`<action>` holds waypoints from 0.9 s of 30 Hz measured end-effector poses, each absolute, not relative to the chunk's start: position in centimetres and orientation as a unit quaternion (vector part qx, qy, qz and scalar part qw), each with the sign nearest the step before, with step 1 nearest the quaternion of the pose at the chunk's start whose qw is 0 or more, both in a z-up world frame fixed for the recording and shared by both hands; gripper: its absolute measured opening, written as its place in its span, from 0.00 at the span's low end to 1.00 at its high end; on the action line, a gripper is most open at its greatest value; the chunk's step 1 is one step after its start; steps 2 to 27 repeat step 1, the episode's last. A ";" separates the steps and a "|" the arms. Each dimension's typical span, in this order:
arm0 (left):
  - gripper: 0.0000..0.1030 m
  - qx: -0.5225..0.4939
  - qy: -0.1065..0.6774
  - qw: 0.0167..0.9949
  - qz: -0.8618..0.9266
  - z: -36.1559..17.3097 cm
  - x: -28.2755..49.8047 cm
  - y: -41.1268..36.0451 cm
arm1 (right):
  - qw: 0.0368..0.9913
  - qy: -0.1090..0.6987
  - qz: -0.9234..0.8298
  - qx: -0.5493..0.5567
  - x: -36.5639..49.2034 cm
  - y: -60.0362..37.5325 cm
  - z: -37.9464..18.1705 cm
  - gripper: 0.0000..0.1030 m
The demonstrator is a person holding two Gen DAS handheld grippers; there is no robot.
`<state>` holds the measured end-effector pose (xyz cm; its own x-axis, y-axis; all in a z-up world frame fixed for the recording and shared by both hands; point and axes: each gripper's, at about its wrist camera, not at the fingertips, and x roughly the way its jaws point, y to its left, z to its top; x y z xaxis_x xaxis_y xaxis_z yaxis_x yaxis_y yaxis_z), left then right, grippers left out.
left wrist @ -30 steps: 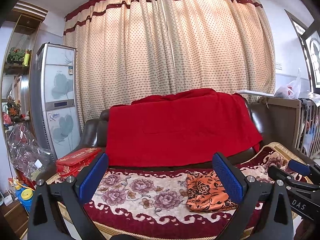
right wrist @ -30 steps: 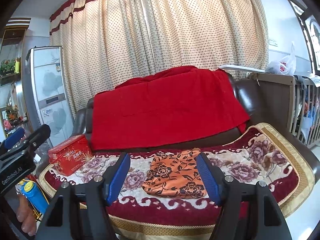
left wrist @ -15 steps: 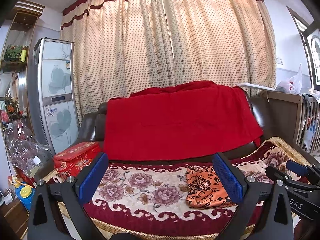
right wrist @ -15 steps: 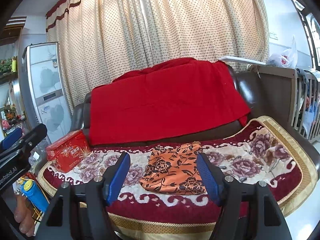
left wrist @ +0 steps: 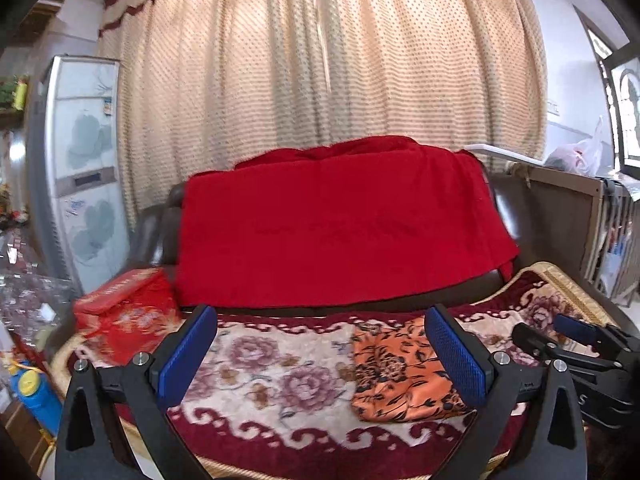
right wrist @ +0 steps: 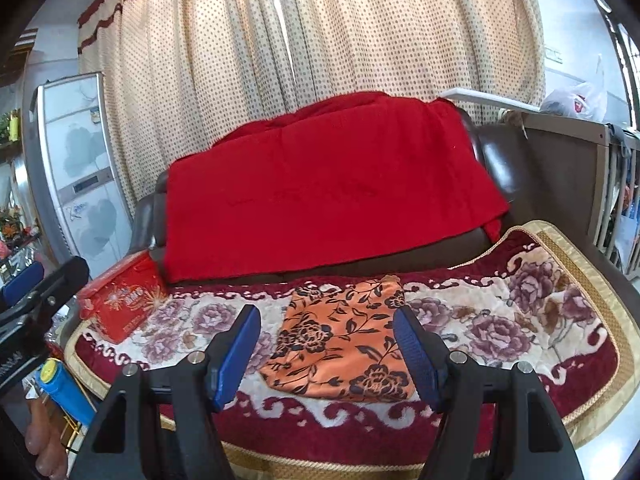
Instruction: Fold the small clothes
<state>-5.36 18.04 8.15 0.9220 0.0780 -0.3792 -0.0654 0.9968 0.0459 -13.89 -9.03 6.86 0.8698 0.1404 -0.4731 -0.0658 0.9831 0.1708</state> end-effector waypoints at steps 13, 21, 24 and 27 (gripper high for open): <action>1.00 0.005 0.202 0.979 0.029 7.8 -4.2 18.4 | 0.963 0.253 0.051 0.073 -13.0 -9.3 6.6 0.70; 1.00 0.005 0.202 0.979 0.029 7.8 -4.2 18.4 | 0.963 0.253 0.051 0.073 -13.0 -9.3 6.6 0.70; 1.00 0.005 0.202 0.979 0.029 7.8 -4.2 18.4 | 0.963 0.253 0.051 0.073 -13.0 -9.3 6.6 0.70; 1.00 0.005 0.202 0.979 0.029 7.8 -4.2 18.4 | 0.963 0.253 0.051 0.073 -13.0 -9.3 6.6 0.70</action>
